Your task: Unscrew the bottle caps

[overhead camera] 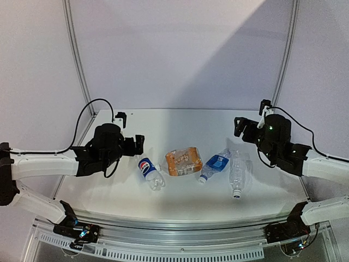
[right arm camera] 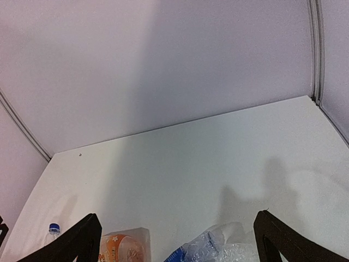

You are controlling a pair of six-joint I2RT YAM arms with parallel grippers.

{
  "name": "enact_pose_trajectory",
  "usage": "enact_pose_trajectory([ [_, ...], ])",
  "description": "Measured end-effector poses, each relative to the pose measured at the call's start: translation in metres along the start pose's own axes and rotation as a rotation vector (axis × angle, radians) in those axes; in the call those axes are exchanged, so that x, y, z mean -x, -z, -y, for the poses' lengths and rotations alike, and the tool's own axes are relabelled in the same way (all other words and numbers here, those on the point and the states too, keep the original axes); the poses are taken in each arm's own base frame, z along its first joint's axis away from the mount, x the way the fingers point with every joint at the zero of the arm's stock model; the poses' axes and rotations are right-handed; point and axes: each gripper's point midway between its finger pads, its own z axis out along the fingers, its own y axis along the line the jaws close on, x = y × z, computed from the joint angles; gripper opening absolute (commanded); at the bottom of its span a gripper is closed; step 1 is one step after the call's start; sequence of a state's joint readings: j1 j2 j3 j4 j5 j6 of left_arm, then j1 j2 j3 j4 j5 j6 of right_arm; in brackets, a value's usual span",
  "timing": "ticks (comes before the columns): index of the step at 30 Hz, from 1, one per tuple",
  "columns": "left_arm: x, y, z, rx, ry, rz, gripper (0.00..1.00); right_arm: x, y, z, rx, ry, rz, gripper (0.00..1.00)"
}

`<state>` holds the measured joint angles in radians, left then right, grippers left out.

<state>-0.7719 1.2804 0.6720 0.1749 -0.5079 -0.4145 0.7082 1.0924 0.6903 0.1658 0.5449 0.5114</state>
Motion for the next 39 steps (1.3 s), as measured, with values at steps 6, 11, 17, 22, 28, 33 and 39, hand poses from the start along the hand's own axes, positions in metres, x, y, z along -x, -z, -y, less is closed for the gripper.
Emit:
enact_pose_trajectory([
  [6, 0.017, 0.014, 0.0, 0.021, 0.07, -0.048, 0.99, -0.006, 0.004, 0.0, 0.026, 0.032, -0.016, 0.99],
  [11, 0.026, 0.042, 0.003, -0.051, 0.174, -0.073, 0.99, -0.01, 0.004, -0.003, 0.051, 0.086, -0.033, 0.99],
  [17, -0.003, 0.058, 0.014, -0.13, 0.231, -0.258, 0.99, -0.029, -0.005, -0.002, 0.034, 0.134, -0.089, 0.99],
  [22, -0.028, 0.073, 0.021, -0.162, 0.268, -0.432, 0.99, -0.043, -0.009, -0.006, 0.057, 0.141, -0.145, 0.99],
  [28, -0.045, 0.058, 0.049, -0.189, 0.281, -0.592, 0.99, -0.052, -0.011, -0.011, 0.087, 0.124, -0.176, 0.99],
  [33, -0.093, 0.024, 0.06, -0.127, 0.253, -0.759, 0.99, -0.068, -0.017, -0.011, 0.09, 0.131, -0.225, 0.99],
  [39, -0.125, 0.01, 0.066, -0.089, 0.248, -0.888, 0.99, -0.069, -0.017, -0.012, 0.093, 0.122, -0.227, 0.99],
])
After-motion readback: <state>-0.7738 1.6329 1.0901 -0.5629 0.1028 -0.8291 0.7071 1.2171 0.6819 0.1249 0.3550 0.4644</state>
